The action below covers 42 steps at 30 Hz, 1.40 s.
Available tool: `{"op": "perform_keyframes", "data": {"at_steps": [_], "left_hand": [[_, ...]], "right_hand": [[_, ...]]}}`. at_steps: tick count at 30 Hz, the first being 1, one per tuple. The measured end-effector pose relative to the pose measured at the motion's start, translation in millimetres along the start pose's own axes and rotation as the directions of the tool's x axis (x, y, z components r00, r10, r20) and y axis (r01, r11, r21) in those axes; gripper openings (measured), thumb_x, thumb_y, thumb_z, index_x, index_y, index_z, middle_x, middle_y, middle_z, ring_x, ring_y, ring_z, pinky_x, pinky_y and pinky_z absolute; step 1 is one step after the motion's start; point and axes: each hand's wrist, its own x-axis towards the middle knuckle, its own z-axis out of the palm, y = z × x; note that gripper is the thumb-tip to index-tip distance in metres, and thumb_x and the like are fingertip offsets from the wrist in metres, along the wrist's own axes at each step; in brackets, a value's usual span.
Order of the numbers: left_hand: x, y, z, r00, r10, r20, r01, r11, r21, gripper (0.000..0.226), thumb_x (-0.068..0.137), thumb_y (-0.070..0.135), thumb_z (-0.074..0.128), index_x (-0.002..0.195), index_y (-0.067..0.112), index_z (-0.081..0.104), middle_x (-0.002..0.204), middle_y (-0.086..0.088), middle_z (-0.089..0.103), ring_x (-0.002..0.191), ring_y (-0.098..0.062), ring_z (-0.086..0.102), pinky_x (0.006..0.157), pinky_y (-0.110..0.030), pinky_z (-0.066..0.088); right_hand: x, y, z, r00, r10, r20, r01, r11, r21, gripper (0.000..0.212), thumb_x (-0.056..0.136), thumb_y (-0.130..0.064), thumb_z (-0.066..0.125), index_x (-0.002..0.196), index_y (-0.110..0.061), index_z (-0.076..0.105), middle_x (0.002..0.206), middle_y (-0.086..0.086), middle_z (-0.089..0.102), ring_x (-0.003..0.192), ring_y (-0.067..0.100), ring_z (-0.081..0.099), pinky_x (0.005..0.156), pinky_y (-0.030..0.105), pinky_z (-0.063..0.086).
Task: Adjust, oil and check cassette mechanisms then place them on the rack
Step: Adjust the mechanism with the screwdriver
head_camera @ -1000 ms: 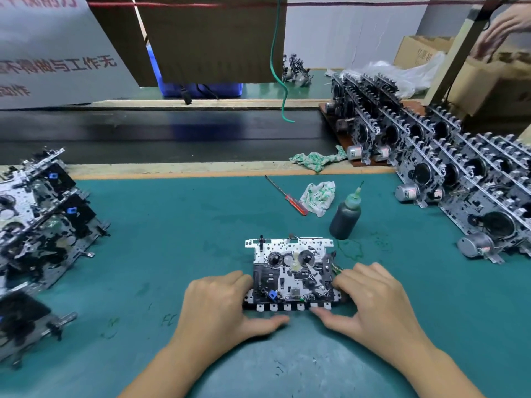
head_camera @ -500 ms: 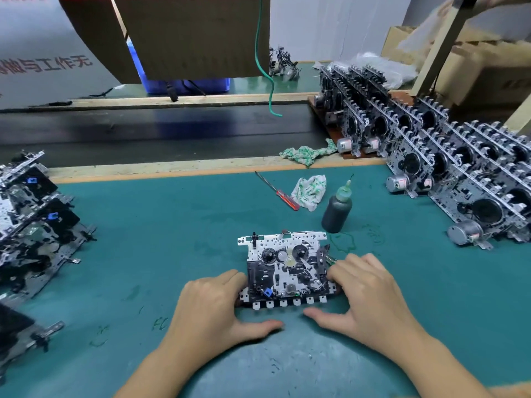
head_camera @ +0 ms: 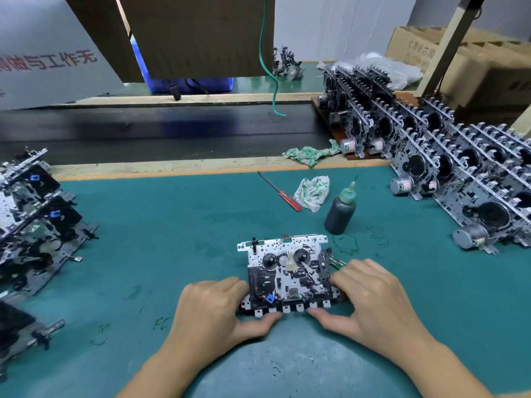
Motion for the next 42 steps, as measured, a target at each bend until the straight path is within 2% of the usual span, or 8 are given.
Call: {"op": "perform_keyframes", "data": {"at_steps": [6, 11, 17, 21, 24, 29, 36, 42], "left_hand": [[2, -1, 1, 1.000, -0.011, -0.015, 0.012, 0.998, 0.058, 0.055, 0.073, 0.063, 0.052, 0.047, 0.015, 0.043, 0.040, 0.002, 0.038, 0.031, -0.018, 0.038, 0.038, -0.017, 0.022], [1, 6, 0, 0.998, -0.064, 0.028, 0.064, 0.998, 0.013, 0.067, 0.060, 0.082, 0.052, 0.046, 0.016, 0.041, 0.040, 0.006, 0.037, 0.032, -0.015, 0.039, 0.041, -0.016, 0.022], [5, 15, 5, 0.979, -0.198, -0.049, 0.200, 0.979, 0.048, 0.060, 0.059, 0.071, 0.053, 0.040, 0.016, 0.039, 0.035, 0.002, 0.035, 0.029, -0.017, 0.039, 0.045, -0.016, 0.019], [6, 9, 3, 0.984, -0.170, 0.052, 0.171, 0.985, -0.028, 0.062, 0.057, 0.079, 0.050, 0.045, 0.018, 0.046, 0.038, 0.006, 0.041, 0.032, -0.015, 0.043, 0.035, -0.017, 0.029], [5, 9, 1, 0.977, -0.152, 0.147, 0.162, 0.985, -0.054, 0.065, 0.053, 0.086, 0.046, 0.053, 0.022, 0.054, 0.042, 0.010, 0.045, 0.035, -0.008, 0.045, 0.034, -0.019, 0.034], [-3, 10, -1, 0.989, -0.043, 0.140, 0.059, 0.992, -0.113, 0.050, 0.059, 0.068, 0.057, 0.050, 0.020, 0.049, 0.041, 0.010, 0.041, 0.034, -0.009, 0.041, 0.033, -0.017, 0.032], [-5, 10, -3, 0.993, -0.064, 0.103, 0.070, 0.996, -0.056, 0.046, 0.061, 0.064, 0.056, 0.051, 0.020, 0.047, 0.041, 0.008, 0.041, 0.032, -0.012, 0.040, 0.031, -0.016, 0.030], [-4, 7, -2, 0.992, -0.114, 0.059, 0.116, 0.993, -0.037, 0.047, 0.070, 0.057, 0.053, 0.050, 0.017, 0.040, 0.040, 0.002, 0.036, 0.032, -0.020, 0.037, 0.033, -0.017, 0.026]], "right_hand": [[1, -1, -4, 0.999, 0.009, 0.048, -0.012, 0.998, 0.064, 0.057, 0.065, -0.068, 0.060, 0.059, -0.012, 0.054, 0.058, -0.005, 0.044, 0.053, 0.015, 0.040, 0.056, 0.024, 0.029], [1, -1, -2, 0.999, 0.028, 0.037, -0.028, 1.000, -0.008, 0.051, 0.076, -0.060, 0.052, 0.056, -0.013, 0.052, 0.055, -0.004, 0.046, 0.051, 0.017, 0.045, 0.051, 0.026, 0.036], [0, -1, -4, 0.997, 0.013, 0.076, -0.015, 0.999, 0.031, 0.052, 0.068, -0.066, 0.059, 0.060, -0.015, 0.048, 0.058, -0.005, 0.045, 0.055, 0.017, 0.042, 0.056, 0.026, 0.031], [2, -2, -2, 1.000, 0.026, 0.013, -0.026, 0.999, -0.021, 0.048, 0.074, -0.058, 0.055, 0.057, -0.013, 0.051, 0.054, -0.004, 0.044, 0.051, 0.018, 0.043, 0.055, 0.027, 0.029], [3, 1, -3, 0.999, 0.034, 0.030, -0.032, 0.997, -0.067, 0.051, 0.075, -0.062, 0.051, 0.060, -0.013, 0.054, 0.056, -0.005, 0.047, 0.053, 0.018, 0.045, 0.057, 0.028, 0.030], [2, -1, -3, 0.998, 0.057, 0.003, -0.057, 0.993, -0.102, 0.058, 0.070, -0.069, 0.050, 0.056, -0.013, 0.054, 0.053, -0.005, 0.048, 0.050, 0.018, 0.046, 0.053, 0.029, 0.038], [2, 2, -5, 0.999, 0.014, 0.030, -0.012, 0.997, -0.077, 0.048, 0.075, -0.059, 0.053, 0.059, -0.013, 0.055, 0.056, -0.003, 0.048, 0.053, 0.019, 0.047, 0.056, 0.027, 0.030], [1, 0, -5, 0.997, 0.004, 0.076, -0.004, 1.000, 0.011, 0.052, 0.072, -0.064, 0.057, 0.061, -0.013, 0.053, 0.058, -0.004, 0.047, 0.056, 0.018, 0.044, 0.058, 0.024, 0.029]]}}
